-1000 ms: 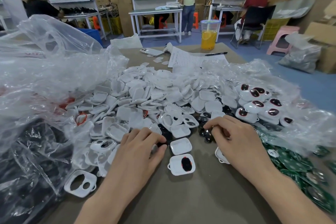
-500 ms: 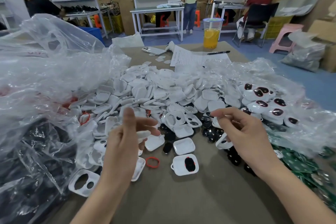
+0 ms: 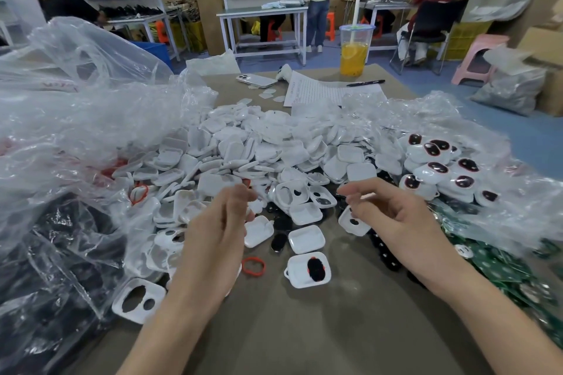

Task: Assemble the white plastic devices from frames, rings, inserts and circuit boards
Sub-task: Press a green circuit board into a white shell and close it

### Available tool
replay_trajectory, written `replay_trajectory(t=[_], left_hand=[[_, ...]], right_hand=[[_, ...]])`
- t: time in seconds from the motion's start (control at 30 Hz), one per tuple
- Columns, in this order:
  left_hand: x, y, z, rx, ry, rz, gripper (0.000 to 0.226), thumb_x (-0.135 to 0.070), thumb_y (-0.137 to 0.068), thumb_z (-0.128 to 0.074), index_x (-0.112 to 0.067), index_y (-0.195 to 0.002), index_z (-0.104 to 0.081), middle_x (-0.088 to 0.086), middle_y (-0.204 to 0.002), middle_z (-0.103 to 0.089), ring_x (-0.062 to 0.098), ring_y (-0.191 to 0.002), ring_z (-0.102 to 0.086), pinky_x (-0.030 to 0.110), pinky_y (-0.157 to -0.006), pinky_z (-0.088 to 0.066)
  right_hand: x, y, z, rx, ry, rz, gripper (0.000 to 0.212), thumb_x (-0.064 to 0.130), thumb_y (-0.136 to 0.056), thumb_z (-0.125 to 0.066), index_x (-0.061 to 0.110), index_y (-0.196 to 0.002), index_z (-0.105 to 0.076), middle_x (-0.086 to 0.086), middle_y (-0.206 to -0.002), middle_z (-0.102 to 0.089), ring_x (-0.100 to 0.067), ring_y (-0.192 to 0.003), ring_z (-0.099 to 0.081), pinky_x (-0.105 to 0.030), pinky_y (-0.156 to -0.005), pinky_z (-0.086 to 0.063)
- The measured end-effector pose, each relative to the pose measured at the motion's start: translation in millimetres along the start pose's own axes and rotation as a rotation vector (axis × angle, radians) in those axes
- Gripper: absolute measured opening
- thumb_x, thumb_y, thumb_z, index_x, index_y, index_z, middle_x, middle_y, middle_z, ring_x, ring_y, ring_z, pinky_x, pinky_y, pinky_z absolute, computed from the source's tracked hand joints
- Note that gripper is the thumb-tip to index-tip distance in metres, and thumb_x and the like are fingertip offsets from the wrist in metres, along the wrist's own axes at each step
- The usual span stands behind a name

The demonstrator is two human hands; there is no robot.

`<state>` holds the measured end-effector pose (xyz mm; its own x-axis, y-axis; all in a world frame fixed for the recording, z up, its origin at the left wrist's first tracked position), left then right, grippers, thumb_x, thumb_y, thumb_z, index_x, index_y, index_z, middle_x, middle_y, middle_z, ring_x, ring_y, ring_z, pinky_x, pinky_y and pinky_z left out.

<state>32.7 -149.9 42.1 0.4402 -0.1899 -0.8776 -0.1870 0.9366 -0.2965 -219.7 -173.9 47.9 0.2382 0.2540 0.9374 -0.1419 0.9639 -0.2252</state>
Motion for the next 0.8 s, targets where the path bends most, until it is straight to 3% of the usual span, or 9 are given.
replay_trajectory(t=[0.1,0.17,0.27,0.4,0.43,0.5,0.57,0.7,0.8], left_hand=[[-2,4,-11,0.100,-0.340,-0.160,0.054,-0.066,-0.101,-0.018,-0.034,-0.097,-0.061,-0.016,-0.085,-0.061,0.005,-0.070,-0.068,0.024,-0.081,-0.050],[-3,4,-15,0.128,-0.505,-0.236,0.063,-0.063,-0.101,-0.011,-0.027,-0.095,-0.062,-0.011,-0.083,-0.063,0.005,-0.078,-0.063,0.025,-0.096,-0.035],[-7,3,-14,0.109,-0.531,-0.258,0.069,-0.062,-0.102,-0.010,-0.021,-0.089,-0.064,-0.005,-0.076,-0.067,0.006,-0.079,-0.062,0.014,-0.096,-0.027],[-11,4,-4,0.008,-0.473,-0.258,0.064,-0.060,-0.105,-0.020,-0.026,-0.077,-0.066,-0.006,-0.052,-0.063,-0.004,-0.079,-0.062,0.005,-0.090,-0.032],[-9,2,-4,0.013,-0.457,-0.231,0.066,-0.060,-0.105,-0.021,-0.023,-0.072,-0.064,-0.005,-0.049,-0.062,0.002,-0.070,-0.064,0.010,-0.086,-0.040],[-6,0,-1,-0.008,-0.444,-0.181,0.066,-0.060,-0.103,-0.026,-0.014,-0.059,-0.046,-0.004,-0.043,-0.049,0.015,-0.046,-0.053,0.040,-0.063,-0.050],[-12,0,2,-0.058,-0.451,-0.174,0.061,-0.057,-0.101,-0.030,-0.016,-0.056,-0.025,-0.006,-0.041,-0.029,0.019,-0.043,-0.032,0.045,-0.049,-0.038],[-17,3,0,-0.043,-0.522,-0.183,0.059,-0.050,-0.103,-0.031,-0.017,-0.056,-0.019,-0.005,-0.042,-0.025,0.018,-0.042,-0.027,0.037,-0.044,-0.027],[-18,6,1,-0.048,-0.565,-0.212,0.057,-0.045,-0.104,-0.034,-0.020,-0.056,-0.017,-0.007,-0.041,-0.021,0.020,-0.042,-0.027,0.032,-0.048,-0.023]], right_hand=[[5,1,-4,0.040,-0.003,0.010,0.033,0.013,-0.095,-0.064,0.044,-0.097,-0.073,0.007,-0.090,-0.070,-0.007,-0.068,-0.056,-0.007,-0.063,-0.041],[6,1,-6,0.056,0.003,0.016,0.036,0.010,-0.096,-0.063,0.045,-0.095,-0.073,0.007,-0.093,-0.071,-0.008,-0.071,-0.057,-0.008,-0.066,-0.042],[6,1,-7,0.077,0.076,0.026,0.038,0.010,-0.098,-0.060,0.046,-0.095,-0.072,0.010,-0.097,-0.070,-0.017,-0.072,-0.057,-0.011,-0.064,-0.040],[4,4,-10,0.115,0.304,0.076,0.032,0.018,-0.099,-0.057,0.047,-0.096,-0.071,0.023,-0.104,-0.064,-0.005,-0.072,-0.054,-0.011,-0.068,-0.041],[3,5,-11,0.128,0.374,0.092,0.029,0.021,-0.100,-0.056,0.046,-0.098,-0.070,0.024,-0.107,-0.062,-0.004,-0.081,-0.056,-0.010,-0.074,-0.041],[2,6,-13,0.148,0.494,0.126,0.026,0.026,-0.101,-0.053,0.047,-0.106,-0.068,0.026,-0.108,-0.059,-0.002,-0.100,-0.054,-0.006,-0.084,-0.034],[4,7,-11,0.118,0.553,0.170,0.025,0.028,-0.101,-0.052,0.045,-0.113,-0.066,0.027,-0.106,-0.058,0.000,-0.109,-0.050,-0.004,-0.089,-0.030],[11,8,1,-0.075,0.632,0.269,0.025,0.020,-0.100,-0.051,0.030,-0.115,-0.068,0.020,-0.109,-0.062,-0.003,-0.108,-0.050,-0.005,-0.093,-0.030],[14,13,11,-0.219,0.718,0.290,0.027,0.011,-0.096,-0.054,0.023,-0.114,-0.070,0.010,-0.106,-0.064,-0.015,-0.101,-0.054,-0.024,-0.093,-0.039]])
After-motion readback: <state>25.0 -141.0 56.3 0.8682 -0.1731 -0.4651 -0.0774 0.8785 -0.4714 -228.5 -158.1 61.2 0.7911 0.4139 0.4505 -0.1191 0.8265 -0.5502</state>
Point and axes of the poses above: each hand's wrist, its own y-axis away from the middle knuckle, its own z-axis out of the back of the hand, x = y × z, the point moved 7 cm from there along -y, towards the middle knuckle
